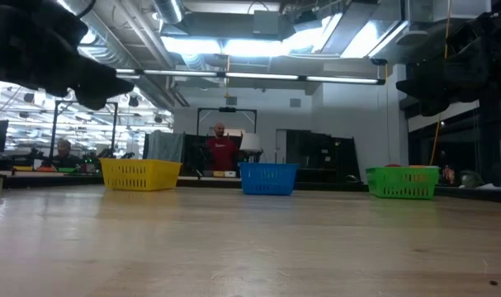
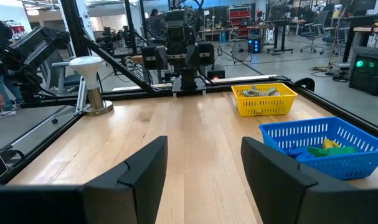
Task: Pick and place Stapler, Stapler remover, tape
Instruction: Return to Home Position
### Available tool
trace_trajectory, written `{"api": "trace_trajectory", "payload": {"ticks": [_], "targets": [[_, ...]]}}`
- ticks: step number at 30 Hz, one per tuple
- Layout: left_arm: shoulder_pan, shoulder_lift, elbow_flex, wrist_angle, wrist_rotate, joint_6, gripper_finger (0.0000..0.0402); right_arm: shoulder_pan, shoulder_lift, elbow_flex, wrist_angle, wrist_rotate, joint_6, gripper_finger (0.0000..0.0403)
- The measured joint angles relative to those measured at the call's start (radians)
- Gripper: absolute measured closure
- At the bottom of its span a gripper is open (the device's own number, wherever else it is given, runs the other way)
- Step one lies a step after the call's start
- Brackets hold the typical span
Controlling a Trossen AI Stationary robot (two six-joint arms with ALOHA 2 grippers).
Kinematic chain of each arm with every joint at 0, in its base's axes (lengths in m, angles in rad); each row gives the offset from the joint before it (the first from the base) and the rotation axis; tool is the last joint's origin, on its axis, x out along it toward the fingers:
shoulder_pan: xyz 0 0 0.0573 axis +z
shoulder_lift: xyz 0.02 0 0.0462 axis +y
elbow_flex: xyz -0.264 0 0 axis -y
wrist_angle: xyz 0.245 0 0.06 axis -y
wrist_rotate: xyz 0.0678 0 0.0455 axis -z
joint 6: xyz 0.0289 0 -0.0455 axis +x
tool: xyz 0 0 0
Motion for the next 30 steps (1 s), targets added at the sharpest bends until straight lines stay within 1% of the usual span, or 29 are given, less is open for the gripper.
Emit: {"api": "trace_trajectory", "payload": {"ticks": [2, 6, 9, 14, 19, 23, 25, 30], "targets": [[0.0, 0.0, 0.0, 0.005, -0.001, -0.004, 0.0188, 0.0, 0.0, 0.0, 0.0, 0.0, 0.0, 0.0192], [0.0, -0.024, 0.0, 0.008, 0.016, 0.057, 0.0187, 0.0, 0.0, 0.0, 0.0, 0.0, 0.0, 0.0192], [0.002, -0.058, 0.0, -0.043, 0.022, 0.086, 0.0188, 0.0, 0.0, 0.0, 0.0, 0.0, 0.0, 0.0192], [0.028, -0.169, 0.0, -0.145, 0.033, 0.093, 0.0187, 0.0, 0.0, 0.0, 0.0, 0.0, 0.0, 0.0192], [0.055, -0.313, 0.0, -0.293, 0.04, 0.088, 0.019, 0.0, 0.0, 0.0, 0.0, 0.0, 0.0, 0.0192], [0.085, -0.398, 0.0, -0.305, 0.078, 0.147, 0.0191, 0.0, 0.0, 0.0, 0.0, 0.0, 0.0, 0.0192], [0.11, -0.427, 0.0, -0.304, 0.079, 0.163, 0.0191, 0.0, 0.0, 0.0, 0.0, 0.0, 0.0, 0.0192], [0.186, -0.446, 0.0, -0.312, 0.122, 0.161, 0.0192, 0.0, 0.0, 0.0, 0.0, 0.0, 0.0, 0.0192]]}}
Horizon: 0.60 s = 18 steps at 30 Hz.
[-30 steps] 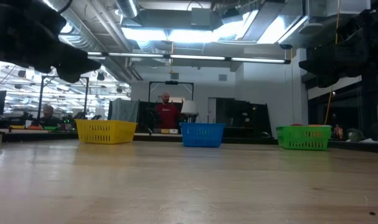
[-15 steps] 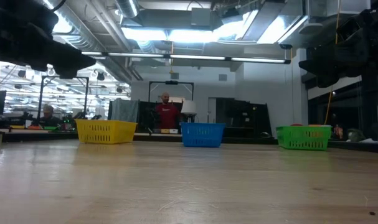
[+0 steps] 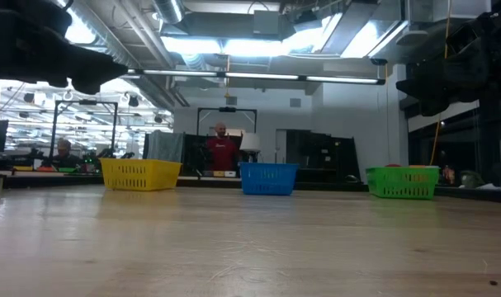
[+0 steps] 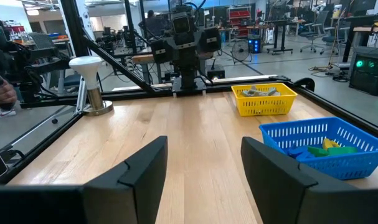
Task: Pick and place Stapler, Stapler remover, tape
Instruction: Return to Home Position
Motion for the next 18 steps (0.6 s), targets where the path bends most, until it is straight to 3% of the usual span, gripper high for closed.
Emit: {"api": "trace_trajectory", "payload": {"ticks": [14, 18], "targets": [[0.093, 0.016, 0.0, -0.001, -0.002, -0.096, 0.0192, 0.0, 0.0, 0.0, 0.0, 0.0, 0.0, 0.0192], [0.091, 0.018, 0.0, 0.0, 0.002, -0.217, 0.0191, 0.0, 0.0, 0.0, 0.0, 0.0, 0.0, 0.0192]]}}
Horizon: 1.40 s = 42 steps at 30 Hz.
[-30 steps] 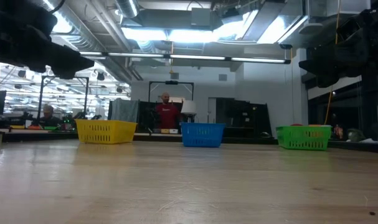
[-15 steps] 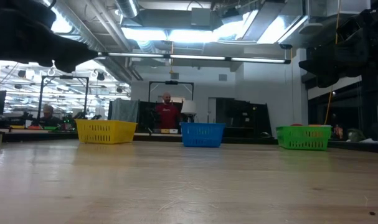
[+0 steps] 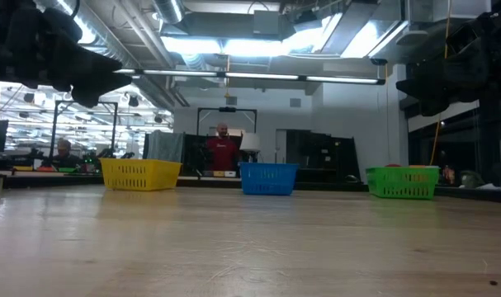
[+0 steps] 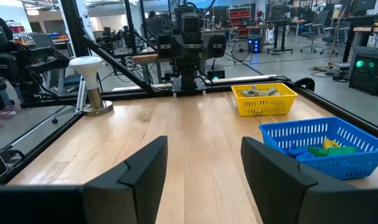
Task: Pick and place Stapler, Stapler remover, tape
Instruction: Return to Home Position
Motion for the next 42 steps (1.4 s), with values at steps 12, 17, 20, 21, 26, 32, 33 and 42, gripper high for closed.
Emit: {"api": "trace_trajectory", "payload": {"ticks": [12, 17, 20, 21, 26, 32, 33, 42], "targets": [[0.0, 0.001, 0.0, 0.0, 0.001, -0.054, 0.0192, 0.0, 0.0, 0.0, 0.0, 0.0, 0.0, 0.0192], [0.0, 0.0, 0.0, 0.0, 0.002, -0.054, 0.0192, 0.0, 0.0, 0.0, 0.0, 0.0, 0.0, 0.0192], [0.0, 0.001, 0.0, 0.0, 0.002, -0.054, 0.0192, 0.0, 0.0, 0.0, 0.0, 0.0, 0.0, 0.0192], [0.0, 0.0, 0.0, 0.0, 0.002, -0.054, 0.0191, 0.0, 0.0, 0.0, 0.0, 0.0, 0.0, 0.0192], [0.0, 0.0, 0.0, 0.0, 0.002, -0.054, 0.0191, 0.0, 0.0, 0.0, 0.0, 0.0, 0.0, 0.0192], [0.0, 0.0, 0.0, 0.0, 0.002, -0.054, 0.0191, 0.0, 0.0, 0.0, 0.0, 0.0, 0.0, 0.0192], [0.0, 0.001, 0.0, 0.0, 0.002, -0.054, 0.0192, 0.0, 0.0, 0.0, 0.0, 0.0, 0.0, 0.0192], [0.0, 0.0, 0.0, 0.001, 0.002, -0.054, 0.0191, 0.0, 0.0, 0.0, 0.0, 0.0, 0.0, 0.0192]]}}
